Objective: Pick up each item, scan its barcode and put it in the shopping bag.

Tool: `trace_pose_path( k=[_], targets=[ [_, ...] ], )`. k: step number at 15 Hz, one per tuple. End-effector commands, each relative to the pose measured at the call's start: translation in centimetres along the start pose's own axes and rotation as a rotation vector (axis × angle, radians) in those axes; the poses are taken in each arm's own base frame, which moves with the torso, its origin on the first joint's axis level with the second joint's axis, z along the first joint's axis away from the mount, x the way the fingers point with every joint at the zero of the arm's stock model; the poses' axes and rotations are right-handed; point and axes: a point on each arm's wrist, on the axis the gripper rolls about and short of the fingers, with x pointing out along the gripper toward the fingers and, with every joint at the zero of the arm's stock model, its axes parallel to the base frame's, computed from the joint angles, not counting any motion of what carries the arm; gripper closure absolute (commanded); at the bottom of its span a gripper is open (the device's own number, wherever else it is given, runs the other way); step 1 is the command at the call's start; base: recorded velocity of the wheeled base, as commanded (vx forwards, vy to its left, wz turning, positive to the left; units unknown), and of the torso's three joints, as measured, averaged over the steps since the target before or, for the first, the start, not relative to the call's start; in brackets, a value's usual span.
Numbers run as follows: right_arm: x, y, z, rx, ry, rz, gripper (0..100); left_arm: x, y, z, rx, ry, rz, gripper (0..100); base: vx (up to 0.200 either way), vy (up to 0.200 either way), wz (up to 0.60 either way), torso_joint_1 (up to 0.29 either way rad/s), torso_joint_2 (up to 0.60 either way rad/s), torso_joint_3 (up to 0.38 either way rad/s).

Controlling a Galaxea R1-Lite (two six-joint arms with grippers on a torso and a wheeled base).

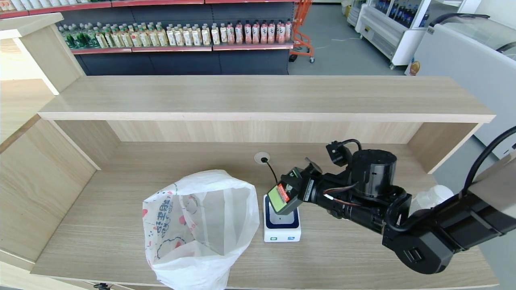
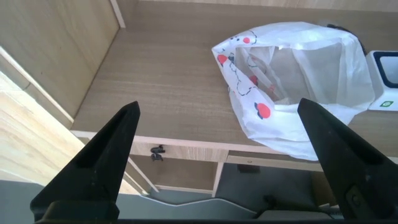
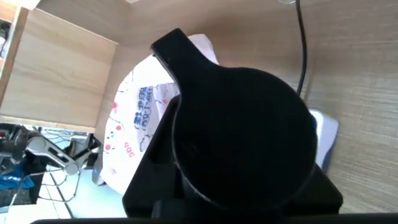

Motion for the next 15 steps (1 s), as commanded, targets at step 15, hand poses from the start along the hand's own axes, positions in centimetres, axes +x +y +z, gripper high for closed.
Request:
trace_pose_path(
  k=[15],
  targets=[
    [4.9, -2.7, -3.7, -0.127, 0.071, -0.059, 100, 0.0, 0.0, 0.0, 0.000, -0.001, 0.002, 0, 0.000, 0.000, 0.00, 0.000, 0.00, 0.000]
  ],
)
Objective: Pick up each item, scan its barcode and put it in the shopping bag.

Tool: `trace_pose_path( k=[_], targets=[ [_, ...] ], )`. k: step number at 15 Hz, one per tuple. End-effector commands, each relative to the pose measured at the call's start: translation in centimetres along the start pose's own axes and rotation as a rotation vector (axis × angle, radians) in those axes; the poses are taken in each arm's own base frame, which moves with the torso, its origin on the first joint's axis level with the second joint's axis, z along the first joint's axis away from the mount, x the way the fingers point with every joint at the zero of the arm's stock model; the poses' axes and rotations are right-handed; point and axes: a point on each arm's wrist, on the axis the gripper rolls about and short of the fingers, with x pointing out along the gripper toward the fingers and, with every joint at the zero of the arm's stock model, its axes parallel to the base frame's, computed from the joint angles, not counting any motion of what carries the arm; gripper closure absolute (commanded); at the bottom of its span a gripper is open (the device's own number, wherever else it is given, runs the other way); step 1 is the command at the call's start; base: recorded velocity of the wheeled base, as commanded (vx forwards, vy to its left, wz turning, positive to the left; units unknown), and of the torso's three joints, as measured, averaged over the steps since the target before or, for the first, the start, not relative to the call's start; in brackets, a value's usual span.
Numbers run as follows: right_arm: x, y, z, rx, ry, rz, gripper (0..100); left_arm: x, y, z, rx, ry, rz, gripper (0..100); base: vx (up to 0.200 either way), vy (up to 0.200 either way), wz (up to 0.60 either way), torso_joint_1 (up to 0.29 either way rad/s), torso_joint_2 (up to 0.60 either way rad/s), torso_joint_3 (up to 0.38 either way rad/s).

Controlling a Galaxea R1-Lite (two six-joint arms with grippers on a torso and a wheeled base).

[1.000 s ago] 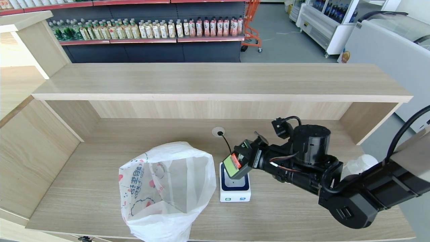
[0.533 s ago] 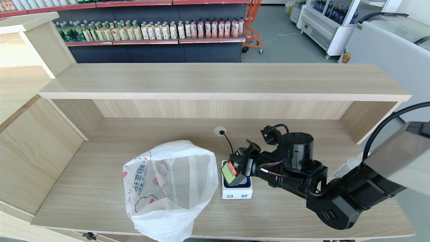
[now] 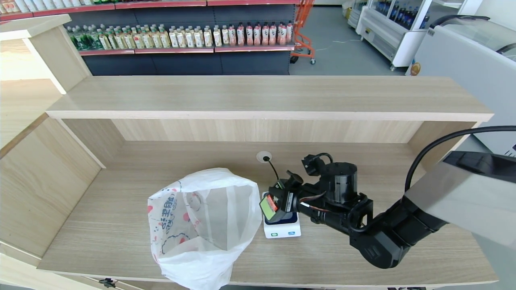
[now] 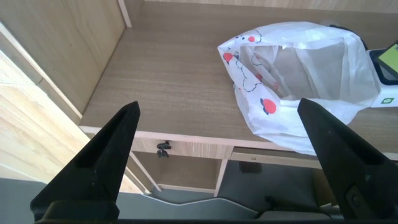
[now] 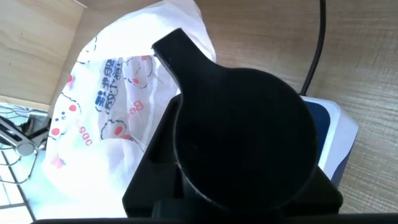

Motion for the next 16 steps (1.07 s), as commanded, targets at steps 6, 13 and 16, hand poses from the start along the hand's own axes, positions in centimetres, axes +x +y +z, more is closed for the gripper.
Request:
trace_pose_path(
  k=[6, 13, 16],
  targets=[
    [0.3, 0.0, 0.0, -0.003, 0.000, 0.001, 100, 0.0, 0.0, 0.0, 0.000, -0.001, 0.001, 0, 0.000, 0.000, 0.00, 0.000, 0.00, 0.000],
    [-5.9, 4.0, 8.0, -0.083, -0.137, 0.050, 100, 0.0, 0.0, 0.0, 0.000, -0.001, 0.001, 0, 0.000, 0.000, 0.00, 0.000, 0.00, 0.000],
    [-8.1, 5.2, 8.3, -0.358, -0.156, 0.028, 100, 0.0, 0.0, 0.0, 0.000, -0.001, 0.001, 0, 0.000, 0.000, 0.00, 0.000, 0.00, 0.000]
  ],
)
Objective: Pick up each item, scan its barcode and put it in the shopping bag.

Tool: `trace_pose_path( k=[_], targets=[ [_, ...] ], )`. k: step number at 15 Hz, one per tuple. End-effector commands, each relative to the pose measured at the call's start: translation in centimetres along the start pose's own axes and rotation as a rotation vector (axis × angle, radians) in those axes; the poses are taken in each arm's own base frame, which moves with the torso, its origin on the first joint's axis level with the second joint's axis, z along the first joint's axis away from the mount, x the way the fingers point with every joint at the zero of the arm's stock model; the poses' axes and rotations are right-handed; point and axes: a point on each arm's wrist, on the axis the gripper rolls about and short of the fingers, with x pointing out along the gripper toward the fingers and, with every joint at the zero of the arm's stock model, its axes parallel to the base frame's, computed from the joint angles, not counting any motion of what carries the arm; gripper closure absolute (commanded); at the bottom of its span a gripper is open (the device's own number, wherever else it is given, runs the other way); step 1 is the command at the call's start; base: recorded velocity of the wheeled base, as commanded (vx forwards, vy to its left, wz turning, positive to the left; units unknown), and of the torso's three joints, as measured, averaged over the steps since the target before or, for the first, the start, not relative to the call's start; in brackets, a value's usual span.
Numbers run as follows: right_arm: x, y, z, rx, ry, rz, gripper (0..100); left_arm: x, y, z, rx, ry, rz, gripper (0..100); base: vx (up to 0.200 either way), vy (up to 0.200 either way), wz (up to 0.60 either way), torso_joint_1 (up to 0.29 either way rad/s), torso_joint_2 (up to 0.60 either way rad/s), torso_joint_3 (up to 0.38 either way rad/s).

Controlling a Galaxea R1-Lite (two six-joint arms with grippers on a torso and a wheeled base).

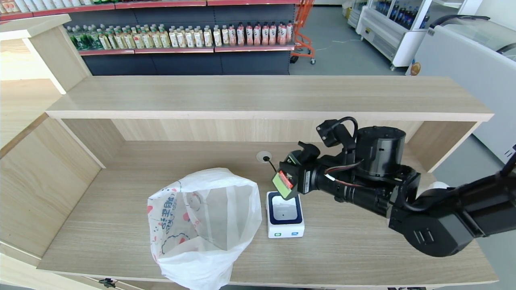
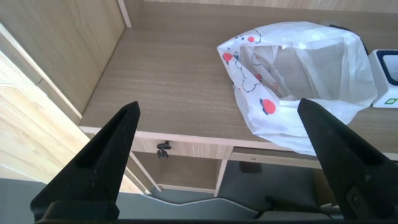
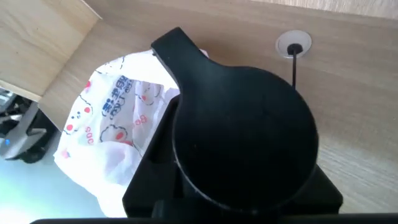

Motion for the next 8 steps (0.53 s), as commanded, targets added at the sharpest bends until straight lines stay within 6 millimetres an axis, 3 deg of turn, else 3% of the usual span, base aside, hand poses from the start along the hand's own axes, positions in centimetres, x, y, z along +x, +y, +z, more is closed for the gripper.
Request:
trace_pose_path(
  k=[1, 6, 8],
  targets=[
    [-2.4, 1.6, 2.1, -0.110, -0.066, 0.004, 100, 0.0, 0.0, 0.0, 0.000, -0.001, 0.000, 0, 0.000, 0.000, 0.00, 0.000, 0.00, 0.000],
    [-2.3, 4.5, 1.0, -0.202, -0.040, 0.007, 100, 0.0, 0.0, 0.0, -0.003, -0.001, 0.000, 0, 0.000, 0.000, 0.00, 0.000, 0.00, 0.000],
    [-2.0, 5.1, 0.7, -0.207, -0.033, 0.025, 100, 0.0, 0.0, 0.0, -0.006, -0.001, 0.000, 0, 0.000, 0.200, 0.00, 0.002, 0.00, -0.002]
  ],
)
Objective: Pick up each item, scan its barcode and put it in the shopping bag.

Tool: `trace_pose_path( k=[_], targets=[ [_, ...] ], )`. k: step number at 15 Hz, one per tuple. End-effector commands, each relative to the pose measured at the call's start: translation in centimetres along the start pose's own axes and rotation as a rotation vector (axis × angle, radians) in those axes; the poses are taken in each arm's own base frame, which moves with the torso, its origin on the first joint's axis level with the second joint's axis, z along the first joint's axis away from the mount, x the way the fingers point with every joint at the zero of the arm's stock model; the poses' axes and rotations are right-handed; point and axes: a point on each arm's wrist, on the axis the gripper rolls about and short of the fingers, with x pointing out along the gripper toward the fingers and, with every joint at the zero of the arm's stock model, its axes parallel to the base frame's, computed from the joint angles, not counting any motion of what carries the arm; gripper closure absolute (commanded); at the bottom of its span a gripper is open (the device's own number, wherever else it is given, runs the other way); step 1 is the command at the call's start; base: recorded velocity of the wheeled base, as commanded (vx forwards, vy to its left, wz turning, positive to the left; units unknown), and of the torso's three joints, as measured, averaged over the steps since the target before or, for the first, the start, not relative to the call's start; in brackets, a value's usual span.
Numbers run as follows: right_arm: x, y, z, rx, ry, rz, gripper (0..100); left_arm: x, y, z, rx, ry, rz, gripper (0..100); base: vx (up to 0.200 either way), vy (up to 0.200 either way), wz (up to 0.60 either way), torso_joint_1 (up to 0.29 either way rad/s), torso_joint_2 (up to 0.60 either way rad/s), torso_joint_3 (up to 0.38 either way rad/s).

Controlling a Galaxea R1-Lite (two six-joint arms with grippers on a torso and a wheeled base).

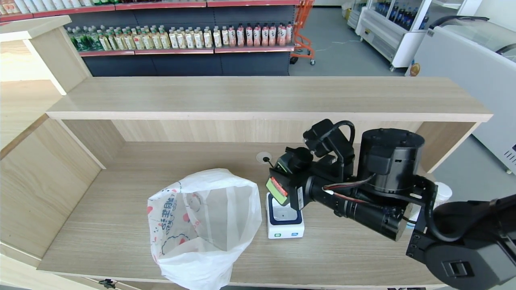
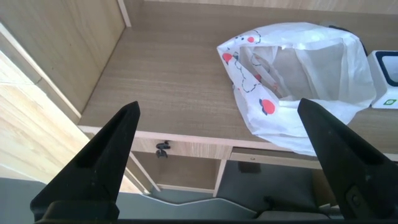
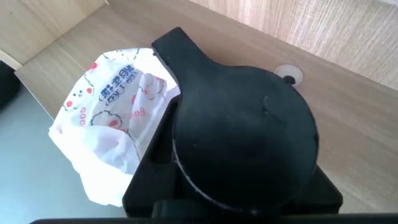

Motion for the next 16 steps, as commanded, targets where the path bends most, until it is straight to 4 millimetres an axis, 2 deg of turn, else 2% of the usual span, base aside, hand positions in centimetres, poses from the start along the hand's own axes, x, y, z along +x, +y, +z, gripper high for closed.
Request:
trace_pose_path(
  k=[1, 5, 10, 16],
  targets=[
    [0.3, 0.5, -0.2, -0.002, 0.003, 0.014, 100, 0.0, 0.0, 0.0, 0.000, -0.001, 0.001, 0, 0.000, 0.200, 0.00, -0.007, 0.00, 0.007],
    [0.8, 0.7, -1.0, -0.002, 0.027, 0.019, 100, 0.0, 0.0, 0.0, 0.003, -0.001, 0.001, 0, 0.000, 0.200, 0.00, 0.008, 0.01, 0.005],
    [0.7, 1.1, -1.6, 0.009, 0.047, 0.044, 100, 0.0, 0.0, 0.0, 0.008, -0.001, 0.001, 0, 0.000, 0.000, 0.00, 0.000, 0.00, 0.000],
    [0.5, 0.4, -3.9, 0.042, 0.089, 0.231, 100, 0.0, 0.0, 0.0, 0.006, -0.001, 0.001, 0, 0.000, 0.000, 0.00, 0.000, 0.00, 0.000]
  ],
)
